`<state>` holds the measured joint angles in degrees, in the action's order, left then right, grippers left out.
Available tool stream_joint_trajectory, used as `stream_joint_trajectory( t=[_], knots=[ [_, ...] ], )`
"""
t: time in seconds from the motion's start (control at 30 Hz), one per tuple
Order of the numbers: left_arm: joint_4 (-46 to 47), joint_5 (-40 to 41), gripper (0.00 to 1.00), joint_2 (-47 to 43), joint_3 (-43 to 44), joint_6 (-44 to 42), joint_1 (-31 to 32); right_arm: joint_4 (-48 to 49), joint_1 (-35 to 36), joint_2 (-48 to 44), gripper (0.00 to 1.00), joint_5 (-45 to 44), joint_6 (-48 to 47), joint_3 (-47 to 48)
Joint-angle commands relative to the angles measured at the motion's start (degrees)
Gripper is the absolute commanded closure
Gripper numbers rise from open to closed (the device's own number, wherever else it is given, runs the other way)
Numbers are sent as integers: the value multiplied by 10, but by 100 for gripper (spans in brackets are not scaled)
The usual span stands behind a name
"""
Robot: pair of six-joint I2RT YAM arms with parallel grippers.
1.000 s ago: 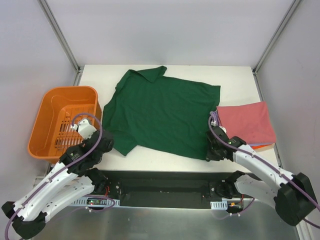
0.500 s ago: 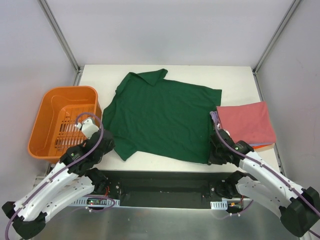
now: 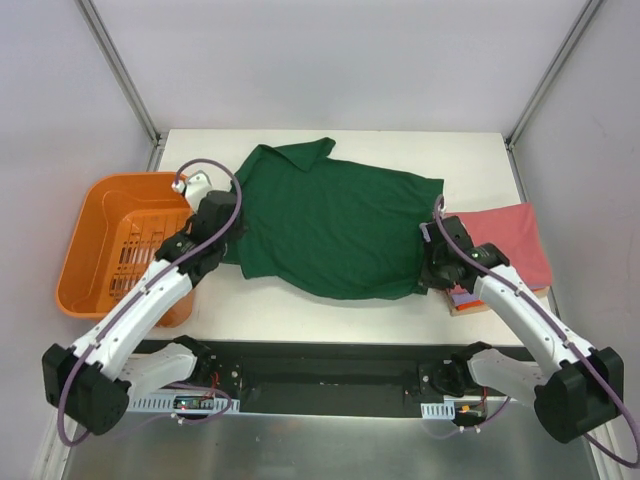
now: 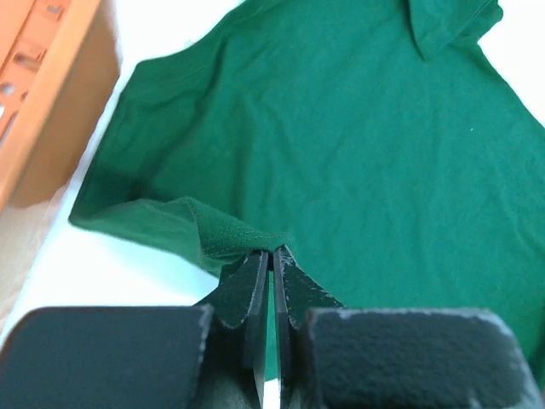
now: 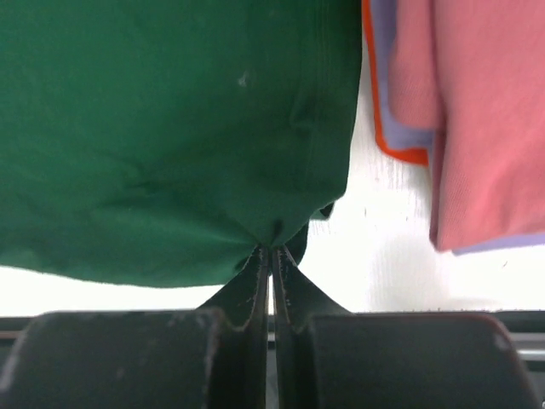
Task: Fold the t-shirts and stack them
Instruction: Grap the side of the flattened tshirt closest away from the robot with both arms, then fold the flattened tshirt in 1/3 of the way
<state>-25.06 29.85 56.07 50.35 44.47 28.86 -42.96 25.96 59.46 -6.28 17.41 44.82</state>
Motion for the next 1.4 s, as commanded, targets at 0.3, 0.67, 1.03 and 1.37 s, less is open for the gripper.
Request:
stream_joint_trajectory(
  t=[0.3, 0.67, 1.03, 1.37],
  knots=[
    [153, -73, 100, 250, 181, -131, -89, 71, -97, 145, 99, 35, -78, 117],
    [170, -137, 100, 459, 340, -213, -136, 114, -122, 271, 94, -13, -77, 194],
    [164, -224, 20, 534, 418, -245, -145, 109, -122, 320, 55, 0, -97, 253],
    [165, -318, 1, 343, 267, -205, -143, 107, -93, 211, 4, 32, -150, 223]
  ],
)
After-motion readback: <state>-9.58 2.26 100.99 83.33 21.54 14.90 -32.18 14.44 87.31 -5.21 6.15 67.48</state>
